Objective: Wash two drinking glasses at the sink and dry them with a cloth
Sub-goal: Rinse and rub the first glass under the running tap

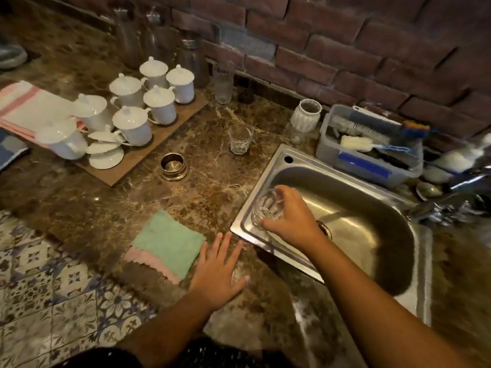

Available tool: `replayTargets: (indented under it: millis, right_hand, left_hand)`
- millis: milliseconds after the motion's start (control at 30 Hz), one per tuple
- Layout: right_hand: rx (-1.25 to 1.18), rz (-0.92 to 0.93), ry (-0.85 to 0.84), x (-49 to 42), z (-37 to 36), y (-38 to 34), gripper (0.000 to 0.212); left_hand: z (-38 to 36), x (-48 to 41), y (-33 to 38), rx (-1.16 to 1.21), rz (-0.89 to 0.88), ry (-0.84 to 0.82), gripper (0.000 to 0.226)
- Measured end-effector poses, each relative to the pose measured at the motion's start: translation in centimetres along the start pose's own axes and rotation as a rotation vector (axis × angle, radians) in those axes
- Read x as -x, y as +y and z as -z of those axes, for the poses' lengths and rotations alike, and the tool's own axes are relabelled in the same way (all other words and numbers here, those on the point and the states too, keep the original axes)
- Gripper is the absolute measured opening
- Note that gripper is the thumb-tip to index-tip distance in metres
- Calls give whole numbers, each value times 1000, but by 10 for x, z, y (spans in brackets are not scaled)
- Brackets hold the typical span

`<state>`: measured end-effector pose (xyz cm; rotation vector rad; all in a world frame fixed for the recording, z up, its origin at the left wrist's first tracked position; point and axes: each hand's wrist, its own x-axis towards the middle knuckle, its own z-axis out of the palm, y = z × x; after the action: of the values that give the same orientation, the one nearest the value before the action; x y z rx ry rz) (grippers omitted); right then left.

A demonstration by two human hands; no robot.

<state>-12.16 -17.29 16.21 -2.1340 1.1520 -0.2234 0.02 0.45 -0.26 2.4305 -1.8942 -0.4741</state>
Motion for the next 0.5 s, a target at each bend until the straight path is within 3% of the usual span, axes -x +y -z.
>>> replayTargets:
  millis: [133,233,300,400,500]
  right_hand:
    - [11,-18,19,42,34,17,88]
    - [63,22,2,71,55,32,92]
    - [100,33,20,86,67,41,93]
    - [110,36,67,103,81,52,91]
    - [90,52,117,118,91,61,89]
  left_hand:
    - [12,-15,8,-49,62,-170,92]
    - [47,-42,25,14,130,-285,76]
    - [79,-59,44,173,135,-300,53]
    - [118,-67,90,470,93,-159,22]
    - [138,-61,148,1012,71,-96,23]
